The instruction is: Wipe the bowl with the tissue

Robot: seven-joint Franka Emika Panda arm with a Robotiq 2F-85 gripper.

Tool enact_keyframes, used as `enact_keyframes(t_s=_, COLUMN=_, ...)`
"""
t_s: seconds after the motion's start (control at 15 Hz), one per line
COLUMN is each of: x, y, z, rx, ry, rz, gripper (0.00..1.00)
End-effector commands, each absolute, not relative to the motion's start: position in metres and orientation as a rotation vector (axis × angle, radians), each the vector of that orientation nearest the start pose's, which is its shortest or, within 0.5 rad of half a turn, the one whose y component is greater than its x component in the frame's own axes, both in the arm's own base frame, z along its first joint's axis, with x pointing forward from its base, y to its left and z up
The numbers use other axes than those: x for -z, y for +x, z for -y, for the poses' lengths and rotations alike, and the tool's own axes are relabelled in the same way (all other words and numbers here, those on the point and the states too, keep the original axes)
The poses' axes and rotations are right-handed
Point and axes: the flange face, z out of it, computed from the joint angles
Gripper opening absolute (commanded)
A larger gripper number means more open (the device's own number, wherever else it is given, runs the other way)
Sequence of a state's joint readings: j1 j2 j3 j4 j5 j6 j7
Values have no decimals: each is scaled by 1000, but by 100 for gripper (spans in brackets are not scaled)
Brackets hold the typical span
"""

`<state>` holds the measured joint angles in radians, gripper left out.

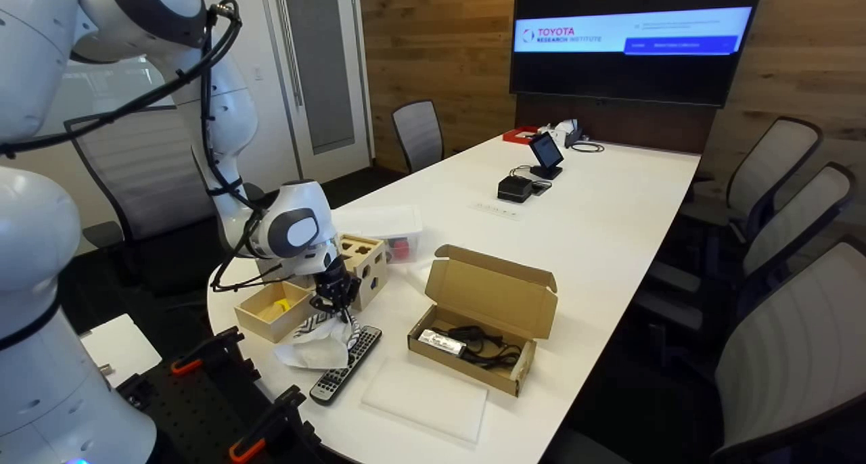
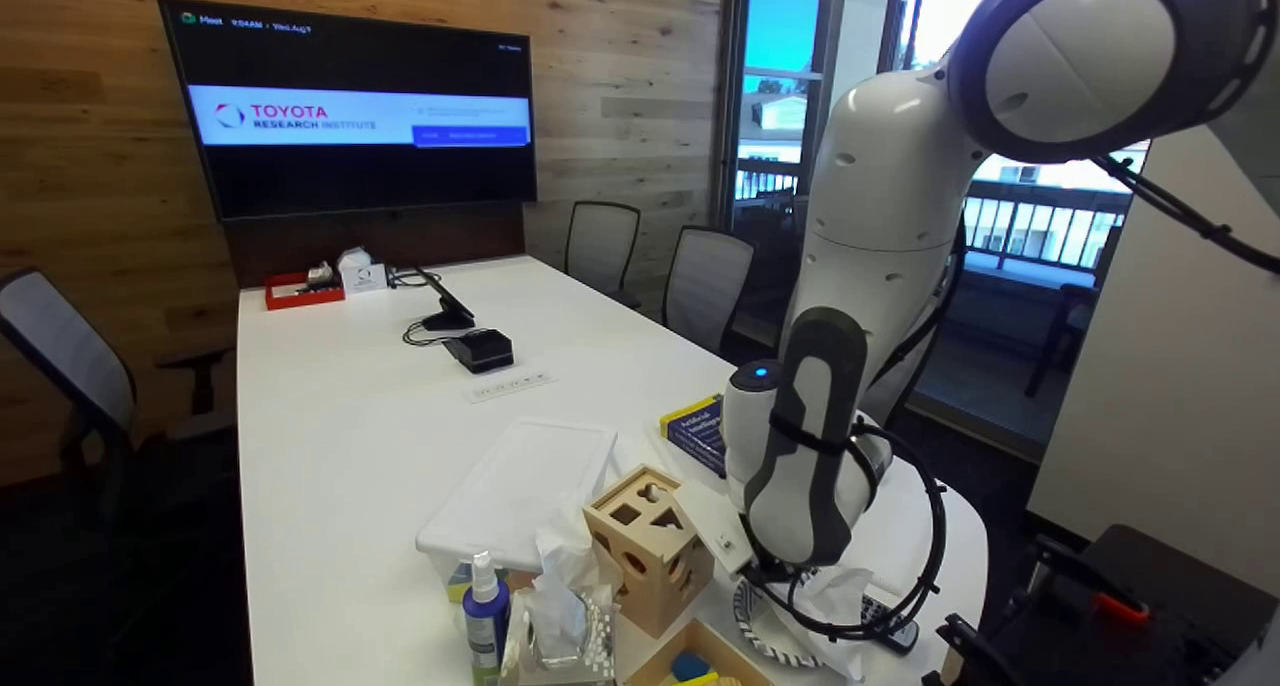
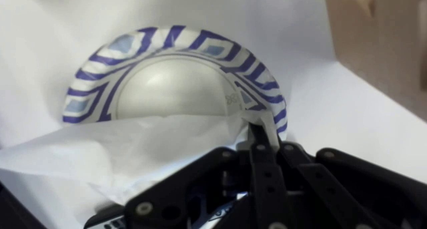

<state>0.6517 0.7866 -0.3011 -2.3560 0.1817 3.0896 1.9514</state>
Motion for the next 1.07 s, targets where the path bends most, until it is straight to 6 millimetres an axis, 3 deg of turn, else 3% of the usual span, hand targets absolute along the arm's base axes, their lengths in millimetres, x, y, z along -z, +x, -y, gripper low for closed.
enact_keyframes(t_s=0.0, x=-31, y=452, z=-128, rx=290, ry=-2155, rz=-2244, gripper=0)
enact_keyframes(t_s=0.53, x=-15, y=430, z=-150, rx=16, ry=-2157, rz=-2056, gripper=0)
enact_keyframes(t_s=0.73, x=-8, y=411, z=-145, rx=-129, ry=-2136, rz=-2111, gripper=0)
enact_keyframes(t_s=1.0, x=-8, y=387, z=-123, rx=-229, ry=-2095, rz=-2289, gripper=0)
